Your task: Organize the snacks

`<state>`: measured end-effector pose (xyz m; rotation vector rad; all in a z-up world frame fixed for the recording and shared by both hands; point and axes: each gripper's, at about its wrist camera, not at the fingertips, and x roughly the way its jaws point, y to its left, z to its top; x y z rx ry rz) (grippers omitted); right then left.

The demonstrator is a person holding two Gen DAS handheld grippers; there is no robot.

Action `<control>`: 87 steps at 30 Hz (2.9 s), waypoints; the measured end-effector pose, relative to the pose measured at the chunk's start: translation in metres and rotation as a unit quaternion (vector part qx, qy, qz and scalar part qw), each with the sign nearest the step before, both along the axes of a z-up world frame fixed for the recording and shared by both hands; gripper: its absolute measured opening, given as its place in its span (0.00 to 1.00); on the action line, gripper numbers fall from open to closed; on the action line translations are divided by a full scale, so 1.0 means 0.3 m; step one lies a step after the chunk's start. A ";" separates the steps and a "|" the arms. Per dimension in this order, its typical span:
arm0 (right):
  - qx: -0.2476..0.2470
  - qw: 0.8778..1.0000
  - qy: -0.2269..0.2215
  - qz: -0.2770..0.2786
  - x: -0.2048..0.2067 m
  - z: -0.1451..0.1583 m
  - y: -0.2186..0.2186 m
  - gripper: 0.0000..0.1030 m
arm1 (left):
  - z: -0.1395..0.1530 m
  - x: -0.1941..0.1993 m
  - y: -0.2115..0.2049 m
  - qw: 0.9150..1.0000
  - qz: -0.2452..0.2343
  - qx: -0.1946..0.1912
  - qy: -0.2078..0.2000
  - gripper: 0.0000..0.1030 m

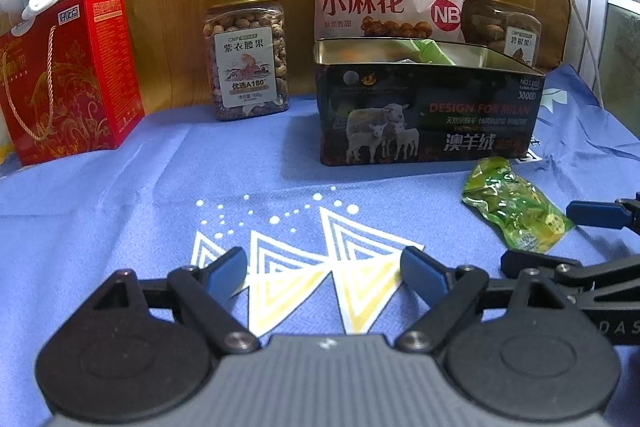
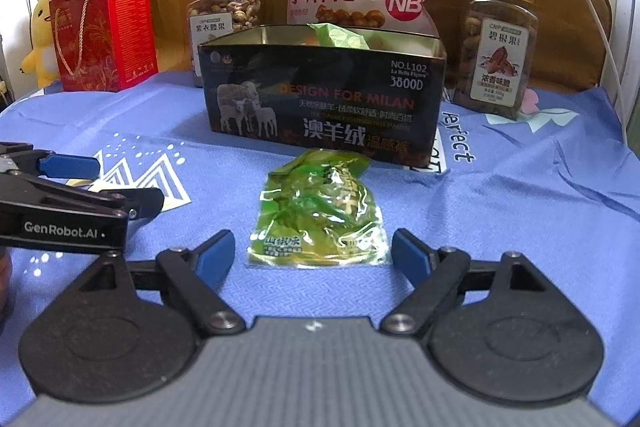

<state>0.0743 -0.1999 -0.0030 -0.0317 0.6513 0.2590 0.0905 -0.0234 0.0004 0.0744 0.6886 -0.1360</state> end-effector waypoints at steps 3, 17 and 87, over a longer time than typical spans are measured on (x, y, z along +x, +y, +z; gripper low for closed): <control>-0.001 1.000 0.000 -0.001 0.000 0.000 0.002 0.85 | 0.000 0.000 -0.001 1.000 0.000 0.000 0.000 0.84; -0.004 1.000 0.016 0.011 0.048 0.000 0.011 0.94 | -0.001 0.006 0.005 1.000 0.003 -0.006 0.005 0.82; 0.013 0.988 -0.028 0.150 -0.226 0.054 0.098 0.15 | 0.021 -0.013 0.166 0.978 -0.022 -0.208 -0.010 0.90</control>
